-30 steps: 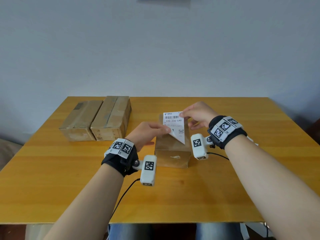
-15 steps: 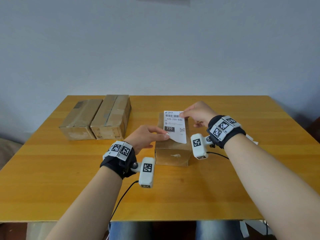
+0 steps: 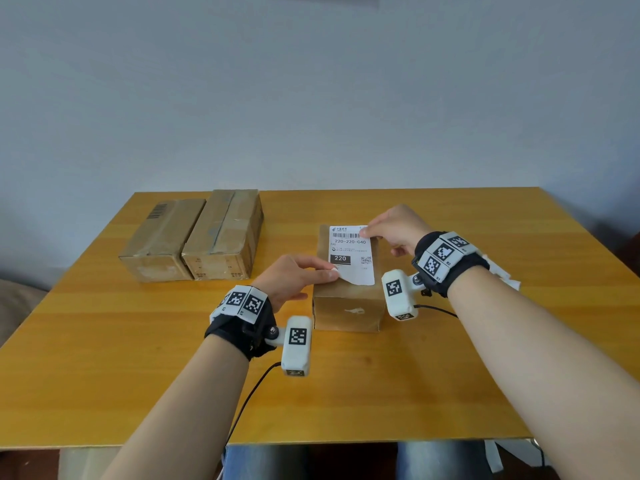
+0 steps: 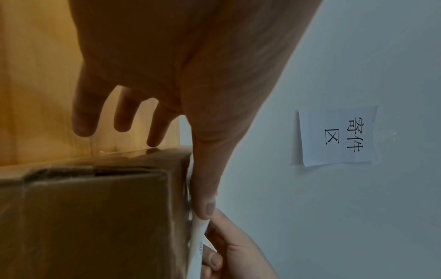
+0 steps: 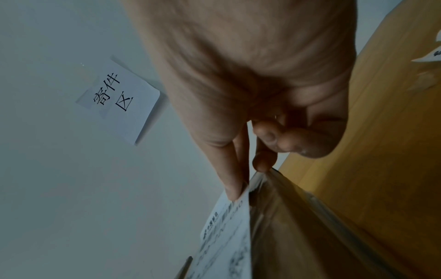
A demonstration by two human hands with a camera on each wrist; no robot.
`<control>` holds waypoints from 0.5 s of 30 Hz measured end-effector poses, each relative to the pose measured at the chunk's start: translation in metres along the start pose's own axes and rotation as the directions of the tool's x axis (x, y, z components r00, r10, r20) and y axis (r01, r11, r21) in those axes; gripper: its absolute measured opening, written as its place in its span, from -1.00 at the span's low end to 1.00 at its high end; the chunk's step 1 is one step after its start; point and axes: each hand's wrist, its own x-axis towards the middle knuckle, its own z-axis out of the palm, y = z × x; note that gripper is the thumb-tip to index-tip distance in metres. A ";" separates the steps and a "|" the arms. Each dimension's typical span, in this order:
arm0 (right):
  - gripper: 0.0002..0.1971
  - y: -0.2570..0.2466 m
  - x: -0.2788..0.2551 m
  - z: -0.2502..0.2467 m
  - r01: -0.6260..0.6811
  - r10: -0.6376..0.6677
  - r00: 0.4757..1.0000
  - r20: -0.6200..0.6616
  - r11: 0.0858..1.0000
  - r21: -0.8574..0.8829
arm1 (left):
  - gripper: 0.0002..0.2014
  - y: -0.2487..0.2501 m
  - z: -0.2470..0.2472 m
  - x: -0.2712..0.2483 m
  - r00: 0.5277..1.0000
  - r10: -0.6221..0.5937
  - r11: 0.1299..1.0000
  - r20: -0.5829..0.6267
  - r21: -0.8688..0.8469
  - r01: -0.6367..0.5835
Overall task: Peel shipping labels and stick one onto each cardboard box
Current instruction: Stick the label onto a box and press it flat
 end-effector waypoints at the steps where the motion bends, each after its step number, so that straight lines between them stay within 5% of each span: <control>1: -0.87 0.000 0.000 0.000 0.003 -0.003 1.000 0.002 1.000 0.002 | -0.87 0.000 0.000 0.000 1.000 -0.002 1.000 0.000 0.001 0.002; 15: -0.91 0.001 0.000 0.001 0.031 -0.031 0.999 0.011 0.996 -0.080 | -0.89 0.001 -0.001 -0.003 1.000 0.009 0.998 0.013 0.067 -0.009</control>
